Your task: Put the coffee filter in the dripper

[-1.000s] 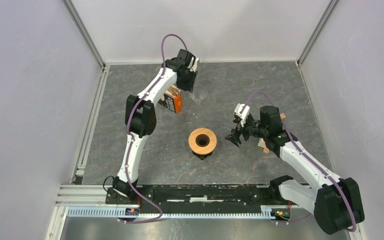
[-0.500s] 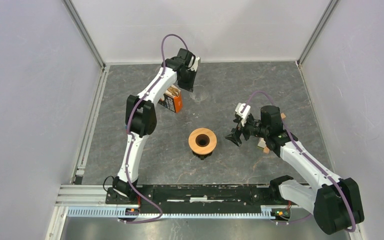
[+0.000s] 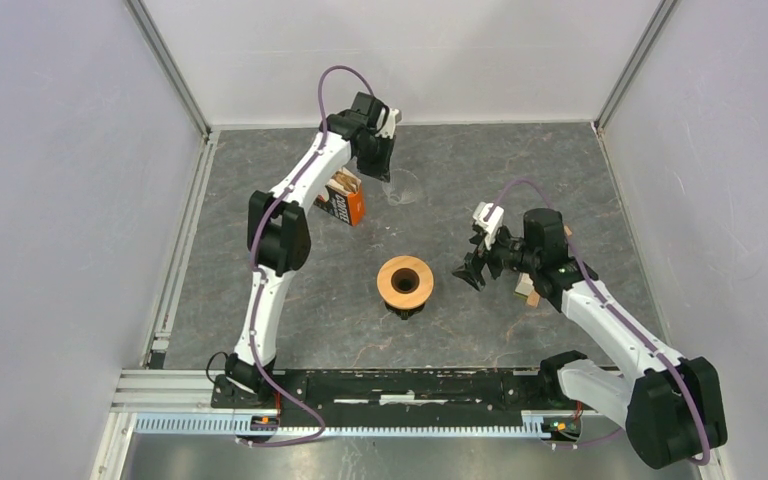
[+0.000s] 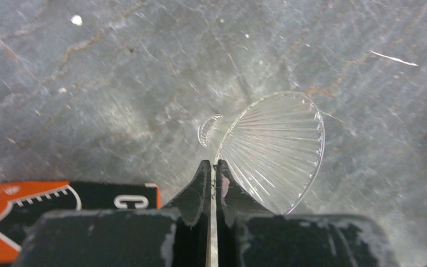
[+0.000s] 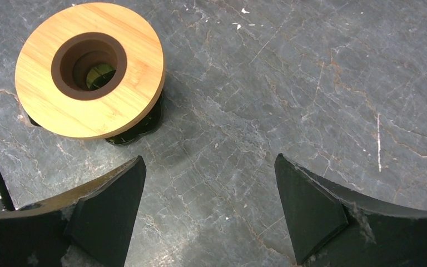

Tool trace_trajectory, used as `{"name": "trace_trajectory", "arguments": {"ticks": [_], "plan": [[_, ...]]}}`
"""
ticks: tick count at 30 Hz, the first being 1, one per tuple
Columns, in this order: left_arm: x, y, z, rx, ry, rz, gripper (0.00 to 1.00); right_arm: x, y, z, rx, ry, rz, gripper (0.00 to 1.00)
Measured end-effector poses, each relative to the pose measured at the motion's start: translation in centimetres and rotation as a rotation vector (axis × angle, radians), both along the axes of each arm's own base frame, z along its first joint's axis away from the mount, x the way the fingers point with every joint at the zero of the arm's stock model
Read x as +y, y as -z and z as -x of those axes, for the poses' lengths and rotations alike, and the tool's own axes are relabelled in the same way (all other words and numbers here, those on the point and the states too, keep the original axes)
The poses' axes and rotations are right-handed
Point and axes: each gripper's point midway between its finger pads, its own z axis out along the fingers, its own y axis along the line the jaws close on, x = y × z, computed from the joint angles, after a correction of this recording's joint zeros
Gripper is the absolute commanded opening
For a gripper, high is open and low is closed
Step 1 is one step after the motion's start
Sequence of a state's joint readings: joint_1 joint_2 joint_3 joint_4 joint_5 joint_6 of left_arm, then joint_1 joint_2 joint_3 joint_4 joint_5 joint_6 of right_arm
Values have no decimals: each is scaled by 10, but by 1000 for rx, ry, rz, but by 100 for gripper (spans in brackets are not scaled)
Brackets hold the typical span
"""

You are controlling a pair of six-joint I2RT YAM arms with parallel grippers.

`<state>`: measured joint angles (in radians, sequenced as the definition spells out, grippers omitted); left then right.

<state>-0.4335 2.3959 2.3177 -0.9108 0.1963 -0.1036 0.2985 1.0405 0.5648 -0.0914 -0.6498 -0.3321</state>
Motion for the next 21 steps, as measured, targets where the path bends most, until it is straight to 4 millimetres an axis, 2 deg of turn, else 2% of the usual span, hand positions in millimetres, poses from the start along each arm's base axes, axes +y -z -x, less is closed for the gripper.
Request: {"name": "trace_trajectory", "arguments": {"ticks": [3,5,11,14,17,21], "plan": [[-2,-17,16,26,4,45,2,-2,-11,-4,1,10,7,93],[-3,-39,30,28,13,83,2,-2,-28,-10,-23,15,9,93],[3,-138,92,-37,58,245,2,6,-111,-28,-161,-1,-41,94],[10,-171,130,-68,93,313,2,12,-141,-26,-202,-38,-75,94],[17,-170,171,-39,116,350,2,19,-167,-20,-229,-89,-114,92],[18,-131,212,62,154,342,2,29,-185,-11,-236,-140,-156,87]]}}
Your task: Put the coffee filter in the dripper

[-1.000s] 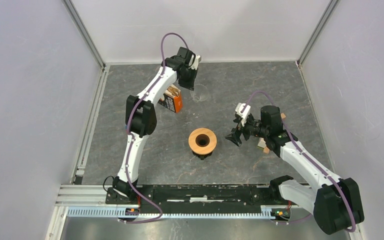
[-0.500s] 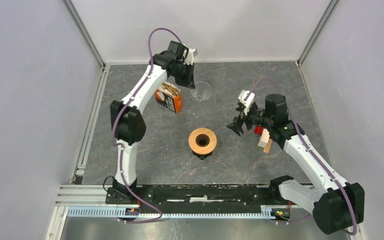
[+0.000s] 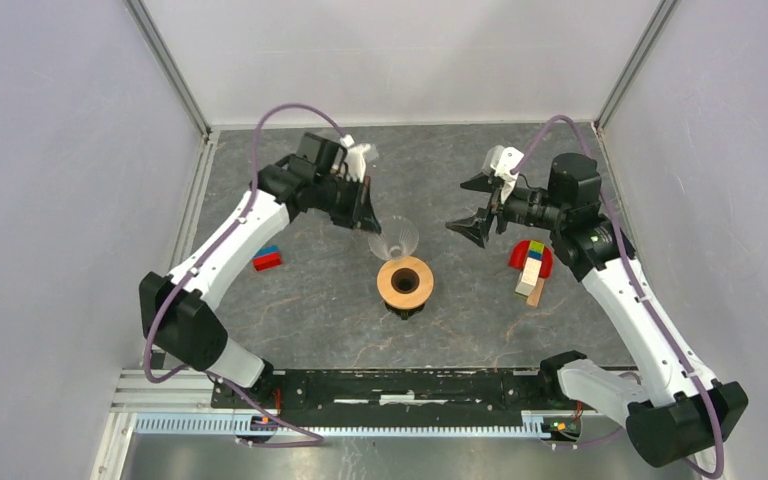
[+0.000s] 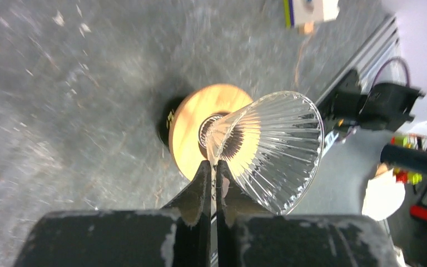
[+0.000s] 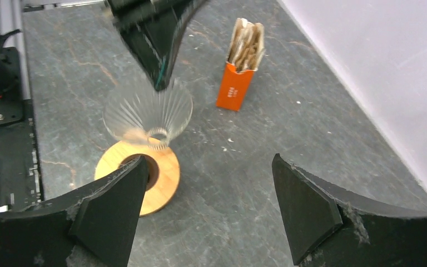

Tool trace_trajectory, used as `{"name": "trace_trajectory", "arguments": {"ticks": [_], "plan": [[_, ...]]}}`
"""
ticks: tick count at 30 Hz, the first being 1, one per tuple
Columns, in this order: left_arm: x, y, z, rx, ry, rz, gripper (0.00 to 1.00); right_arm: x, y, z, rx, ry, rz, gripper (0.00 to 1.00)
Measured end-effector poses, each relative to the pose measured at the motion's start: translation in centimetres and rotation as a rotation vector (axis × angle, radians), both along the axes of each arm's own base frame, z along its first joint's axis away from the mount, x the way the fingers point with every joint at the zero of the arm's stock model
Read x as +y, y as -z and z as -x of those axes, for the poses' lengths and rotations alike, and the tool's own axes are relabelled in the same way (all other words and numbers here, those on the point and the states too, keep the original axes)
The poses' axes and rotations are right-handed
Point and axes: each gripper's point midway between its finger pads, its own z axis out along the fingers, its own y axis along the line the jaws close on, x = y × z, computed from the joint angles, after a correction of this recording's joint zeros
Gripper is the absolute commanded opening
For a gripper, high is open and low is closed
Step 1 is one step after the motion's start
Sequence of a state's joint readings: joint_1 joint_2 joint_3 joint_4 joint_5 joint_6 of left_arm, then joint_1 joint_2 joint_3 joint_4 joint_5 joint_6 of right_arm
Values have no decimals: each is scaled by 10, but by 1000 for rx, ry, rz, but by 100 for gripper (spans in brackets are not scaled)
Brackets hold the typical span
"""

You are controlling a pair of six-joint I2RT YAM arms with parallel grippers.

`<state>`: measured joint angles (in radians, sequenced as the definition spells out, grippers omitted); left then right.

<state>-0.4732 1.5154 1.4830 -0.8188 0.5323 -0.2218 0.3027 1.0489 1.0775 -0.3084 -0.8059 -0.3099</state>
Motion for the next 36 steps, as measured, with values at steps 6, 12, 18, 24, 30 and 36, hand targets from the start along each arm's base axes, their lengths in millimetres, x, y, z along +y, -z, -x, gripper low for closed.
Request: {"name": "trace_trajectory", "arguments": {"ticks": [6,12,18,24,30,36], "plan": [[-12,60,35,90,78,-55,2,22,15,10,90,-74,-7,82],[-25,48,41,17,115,-20,2,35,44,13,201,-99,12,80],[-25,43,37,-14,104,-16,2,42,72,22,272,-123,40,79],[-29,43,42,-18,120,-20,2,45,75,24,278,-133,46,79],[-35,43,49,-19,144,-22,2,45,86,27,297,-130,57,82],[-33,46,46,-25,129,-38,2,46,102,34,337,-137,67,81]]}}
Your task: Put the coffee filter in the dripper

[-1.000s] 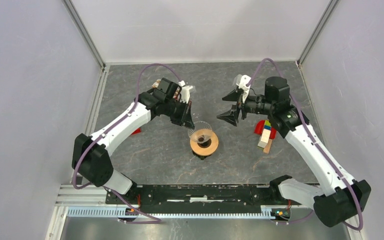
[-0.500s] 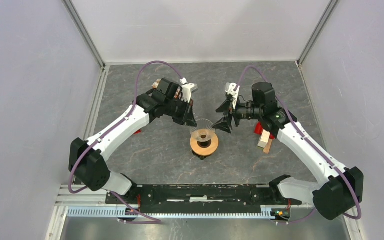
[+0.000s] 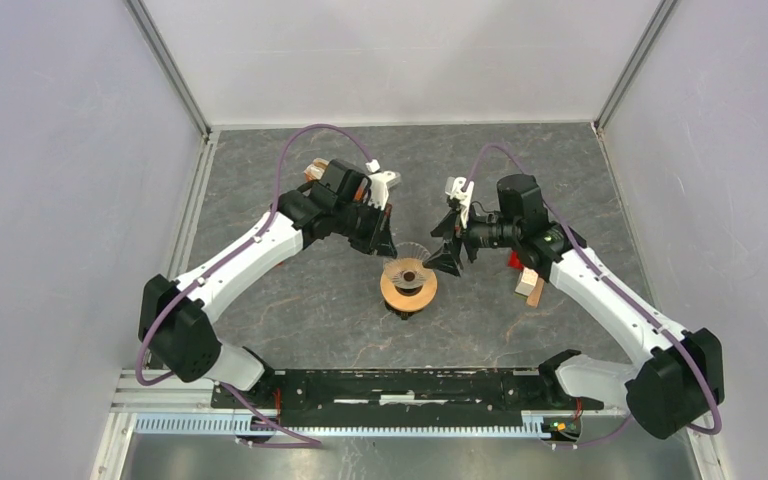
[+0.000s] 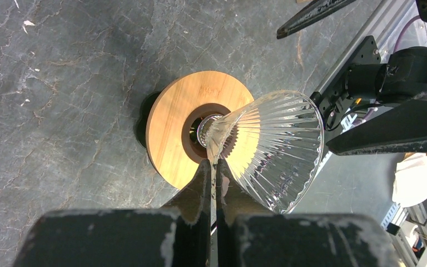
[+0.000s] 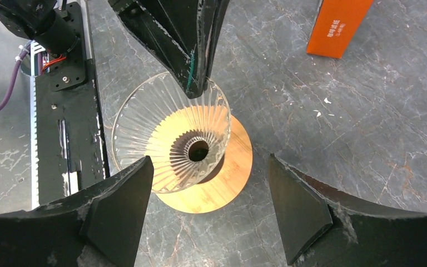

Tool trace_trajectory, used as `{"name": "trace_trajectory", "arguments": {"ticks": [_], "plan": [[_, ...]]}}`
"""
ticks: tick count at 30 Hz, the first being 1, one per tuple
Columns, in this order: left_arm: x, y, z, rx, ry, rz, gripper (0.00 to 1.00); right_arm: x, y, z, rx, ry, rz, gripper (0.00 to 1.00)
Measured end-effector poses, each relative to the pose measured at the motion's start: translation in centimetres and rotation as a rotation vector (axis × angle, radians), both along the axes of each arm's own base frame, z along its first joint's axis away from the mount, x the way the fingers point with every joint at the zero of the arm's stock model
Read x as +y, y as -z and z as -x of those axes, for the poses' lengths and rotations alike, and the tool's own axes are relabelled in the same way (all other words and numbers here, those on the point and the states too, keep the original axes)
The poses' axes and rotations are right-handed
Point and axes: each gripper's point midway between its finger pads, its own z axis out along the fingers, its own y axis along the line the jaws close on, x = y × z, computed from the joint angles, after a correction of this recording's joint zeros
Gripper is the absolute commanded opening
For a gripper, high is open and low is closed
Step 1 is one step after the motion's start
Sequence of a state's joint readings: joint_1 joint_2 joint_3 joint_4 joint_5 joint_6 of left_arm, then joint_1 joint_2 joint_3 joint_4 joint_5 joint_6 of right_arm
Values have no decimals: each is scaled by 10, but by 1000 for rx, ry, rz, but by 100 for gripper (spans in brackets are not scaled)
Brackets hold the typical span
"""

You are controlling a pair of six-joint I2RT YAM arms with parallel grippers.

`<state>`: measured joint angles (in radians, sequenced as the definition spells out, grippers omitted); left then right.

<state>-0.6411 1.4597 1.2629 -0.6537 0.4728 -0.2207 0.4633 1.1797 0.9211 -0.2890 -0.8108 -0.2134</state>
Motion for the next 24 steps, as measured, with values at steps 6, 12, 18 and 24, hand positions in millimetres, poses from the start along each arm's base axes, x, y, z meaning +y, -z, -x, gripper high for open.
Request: {"name": "trace_trajectory", "arguments": {"ticks": [6,12,18,24], "plan": [[0,5,0,9,0,-8,2,5,7,0,19,-13,6,80],[0,10,1,17,2,-14,2,7,9,0,24,-16,8,79],[2,16,4,31,3,-24,2,7,16,1,30,-17,11,78],[1,16,2,26,2,-20,2,6,26,2,48,-14,24,76]]}}
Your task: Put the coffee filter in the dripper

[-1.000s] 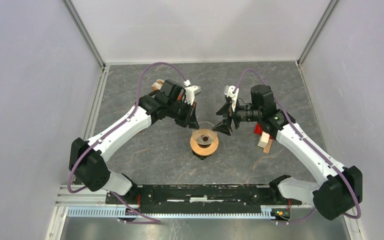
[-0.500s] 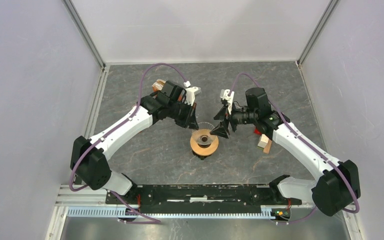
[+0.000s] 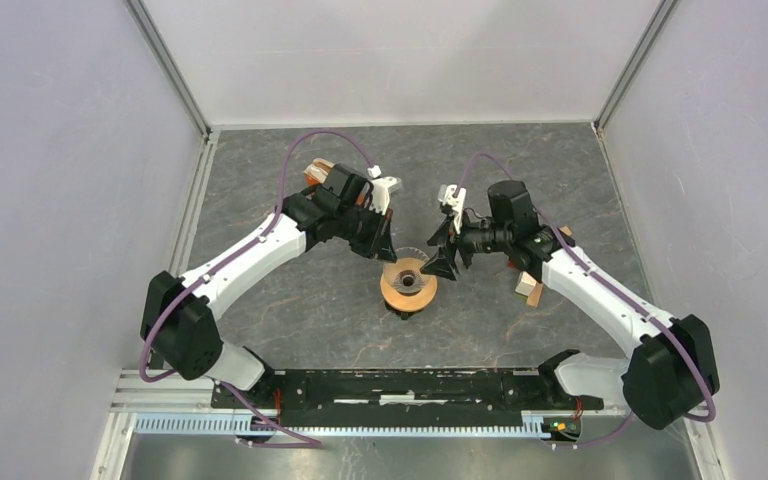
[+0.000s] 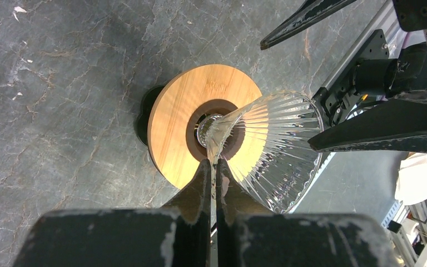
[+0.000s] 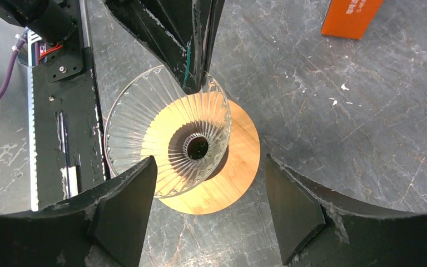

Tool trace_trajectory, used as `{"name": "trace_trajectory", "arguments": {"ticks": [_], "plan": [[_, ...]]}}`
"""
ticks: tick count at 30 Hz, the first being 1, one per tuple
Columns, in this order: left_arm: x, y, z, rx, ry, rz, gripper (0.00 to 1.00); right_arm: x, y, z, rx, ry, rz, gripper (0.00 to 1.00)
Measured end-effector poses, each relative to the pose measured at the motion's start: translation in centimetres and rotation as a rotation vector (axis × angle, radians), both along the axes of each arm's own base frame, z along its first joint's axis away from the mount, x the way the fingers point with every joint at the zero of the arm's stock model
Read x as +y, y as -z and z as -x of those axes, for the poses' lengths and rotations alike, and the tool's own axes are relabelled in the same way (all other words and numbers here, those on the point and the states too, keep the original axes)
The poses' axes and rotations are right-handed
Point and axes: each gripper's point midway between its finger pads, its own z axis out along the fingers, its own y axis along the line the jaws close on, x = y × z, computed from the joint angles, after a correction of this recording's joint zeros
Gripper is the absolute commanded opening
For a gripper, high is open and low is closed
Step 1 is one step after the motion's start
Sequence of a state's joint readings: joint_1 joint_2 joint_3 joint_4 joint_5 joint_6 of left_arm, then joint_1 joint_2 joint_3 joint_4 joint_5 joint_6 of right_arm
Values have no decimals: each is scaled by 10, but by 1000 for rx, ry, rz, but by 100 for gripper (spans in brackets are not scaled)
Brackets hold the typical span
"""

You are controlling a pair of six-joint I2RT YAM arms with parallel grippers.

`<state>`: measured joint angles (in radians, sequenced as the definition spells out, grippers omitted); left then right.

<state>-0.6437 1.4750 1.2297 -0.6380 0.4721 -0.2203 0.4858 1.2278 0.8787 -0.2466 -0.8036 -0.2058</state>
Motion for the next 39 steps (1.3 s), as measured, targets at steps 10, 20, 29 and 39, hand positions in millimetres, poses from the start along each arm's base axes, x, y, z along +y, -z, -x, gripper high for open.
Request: {"name": "trace_trajectory", "arguments": {"ticks": [10,20,29,39], "plan": [[1,5,0,-1,-3,-10,2,4,20,3,43,-13,26,74],[2,6,-1,-7,-9,-19,2,8,22,5,39,-21,32,73],[4,12,0,-2,-8,-28,2,7,26,1,32,-1,48,71],[2,17,-1,-11,-6,-22,2,9,35,-1,40,0,57,67]]}}
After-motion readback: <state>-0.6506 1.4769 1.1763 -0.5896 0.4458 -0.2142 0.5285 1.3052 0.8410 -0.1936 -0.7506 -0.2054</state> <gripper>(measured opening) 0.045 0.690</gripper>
